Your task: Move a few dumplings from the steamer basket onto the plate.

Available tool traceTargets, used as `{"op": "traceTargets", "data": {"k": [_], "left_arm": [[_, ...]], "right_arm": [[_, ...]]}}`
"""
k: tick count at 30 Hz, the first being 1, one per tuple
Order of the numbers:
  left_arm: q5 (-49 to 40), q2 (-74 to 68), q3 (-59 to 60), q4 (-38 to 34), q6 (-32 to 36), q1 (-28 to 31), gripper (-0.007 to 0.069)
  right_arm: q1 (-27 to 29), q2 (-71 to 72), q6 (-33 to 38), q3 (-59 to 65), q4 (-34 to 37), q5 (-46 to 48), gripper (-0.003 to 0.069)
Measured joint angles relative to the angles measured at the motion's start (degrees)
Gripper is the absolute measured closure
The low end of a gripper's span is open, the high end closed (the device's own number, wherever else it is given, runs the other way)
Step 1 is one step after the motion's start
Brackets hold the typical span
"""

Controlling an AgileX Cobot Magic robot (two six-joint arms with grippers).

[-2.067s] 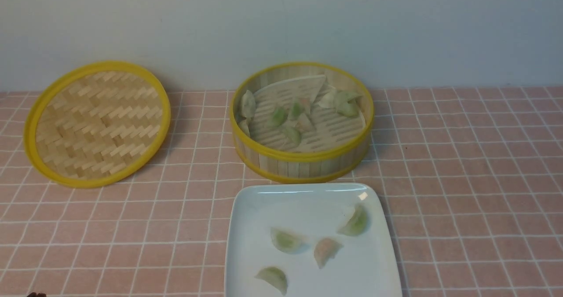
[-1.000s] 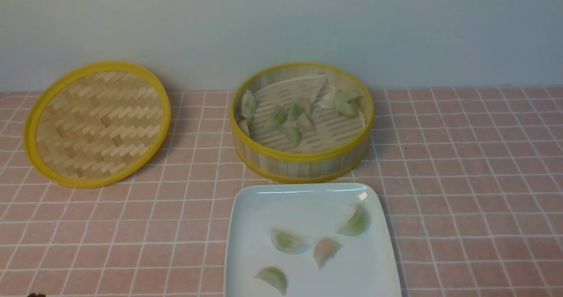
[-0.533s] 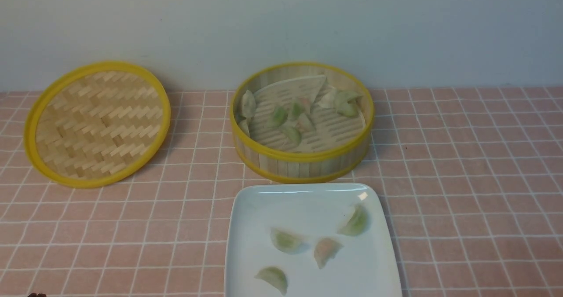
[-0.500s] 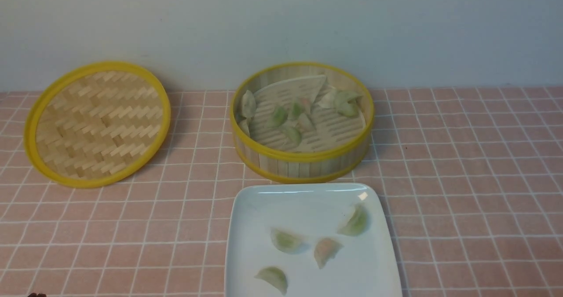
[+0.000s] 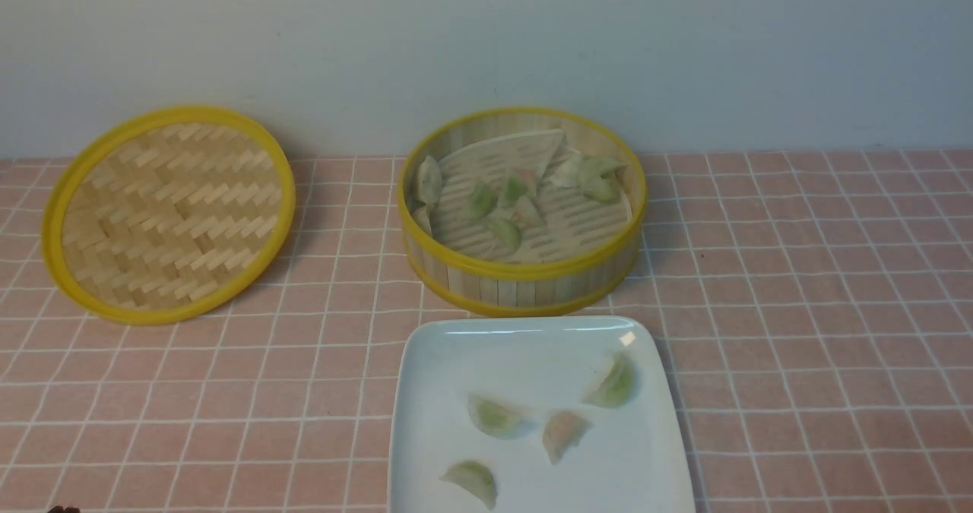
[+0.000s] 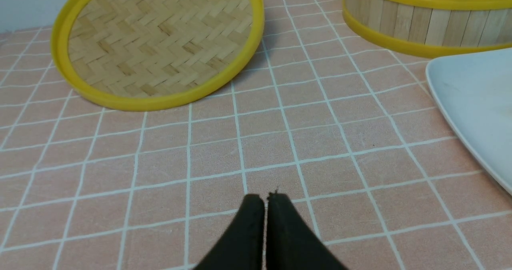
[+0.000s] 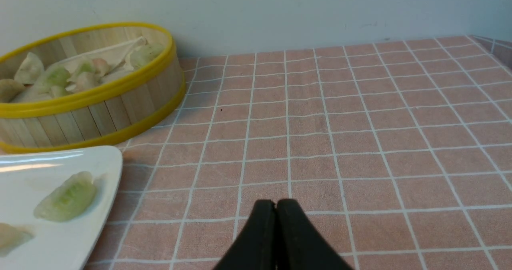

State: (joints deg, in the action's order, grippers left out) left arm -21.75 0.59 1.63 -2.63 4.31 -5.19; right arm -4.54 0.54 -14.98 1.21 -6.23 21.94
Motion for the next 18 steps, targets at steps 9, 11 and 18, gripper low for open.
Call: {"op": "traceTargets", "data": {"k": [9, 11, 18], "left_arm": [[0.00, 0.00, 0.00, 0.00, 0.00, 0.00, 0.0631], [0.00, 0.00, 0.00, 0.00, 0.00, 0.00, 0.0631], [0.00, 0.00, 0.00, 0.00, 0.00, 0.00, 0.0631]], "right_arm": [[0.00, 0.00, -0.38, 0.00, 0.00, 0.00, 0.0673], [0.00, 0.00, -0.38, 0.00, 0.00, 0.00, 0.0673], [0.00, 0.00, -0.38, 0.00, 0.00, 0.00, 0.0673]]}}
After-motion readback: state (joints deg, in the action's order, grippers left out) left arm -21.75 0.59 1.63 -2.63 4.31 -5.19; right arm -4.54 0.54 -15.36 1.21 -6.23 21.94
